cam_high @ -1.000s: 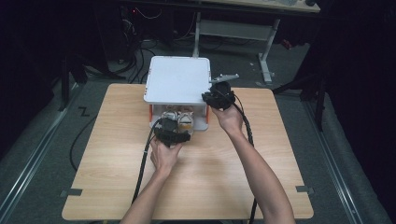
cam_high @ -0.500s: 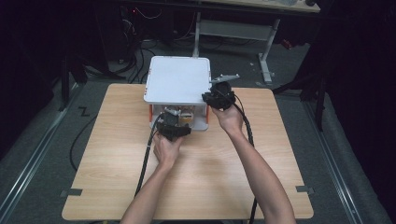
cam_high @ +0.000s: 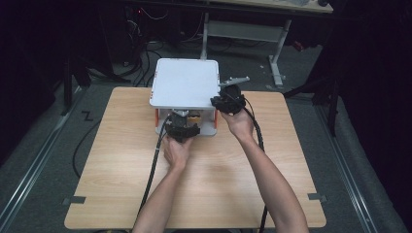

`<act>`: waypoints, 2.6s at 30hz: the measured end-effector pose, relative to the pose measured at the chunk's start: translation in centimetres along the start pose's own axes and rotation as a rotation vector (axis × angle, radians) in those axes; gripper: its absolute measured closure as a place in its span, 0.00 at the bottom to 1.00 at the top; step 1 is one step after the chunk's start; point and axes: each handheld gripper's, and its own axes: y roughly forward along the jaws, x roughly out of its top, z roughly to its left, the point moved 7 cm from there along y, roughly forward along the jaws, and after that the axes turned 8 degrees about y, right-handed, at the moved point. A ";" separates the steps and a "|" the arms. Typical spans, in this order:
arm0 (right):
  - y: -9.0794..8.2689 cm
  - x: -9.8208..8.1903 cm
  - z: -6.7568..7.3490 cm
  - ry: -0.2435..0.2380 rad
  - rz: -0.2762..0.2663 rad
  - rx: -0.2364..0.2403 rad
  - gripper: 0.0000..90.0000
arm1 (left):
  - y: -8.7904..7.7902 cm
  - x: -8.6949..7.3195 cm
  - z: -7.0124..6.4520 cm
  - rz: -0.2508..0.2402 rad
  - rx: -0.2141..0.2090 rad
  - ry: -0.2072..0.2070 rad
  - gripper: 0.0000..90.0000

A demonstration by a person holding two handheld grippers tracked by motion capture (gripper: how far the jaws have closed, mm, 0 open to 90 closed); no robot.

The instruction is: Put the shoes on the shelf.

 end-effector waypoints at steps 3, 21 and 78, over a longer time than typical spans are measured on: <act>0.0 0.0 0.0 0.000 0.000 -0.006 0.89 | 0.1 0.0 0.1 -0.003 -0.002 0.005 0.24; 0.1 0.1 0.1 -0.007 -0.002 -0.011 0.87 | -0.7 -0.4 0.4 0.029 -0.037 0.012 0.30; -4.9 -3.0 -2.8 0.043 -0.103 -0.023 0.64 | -9.7 -0.4 2.1 -0.144 -0.141 0.145 0.40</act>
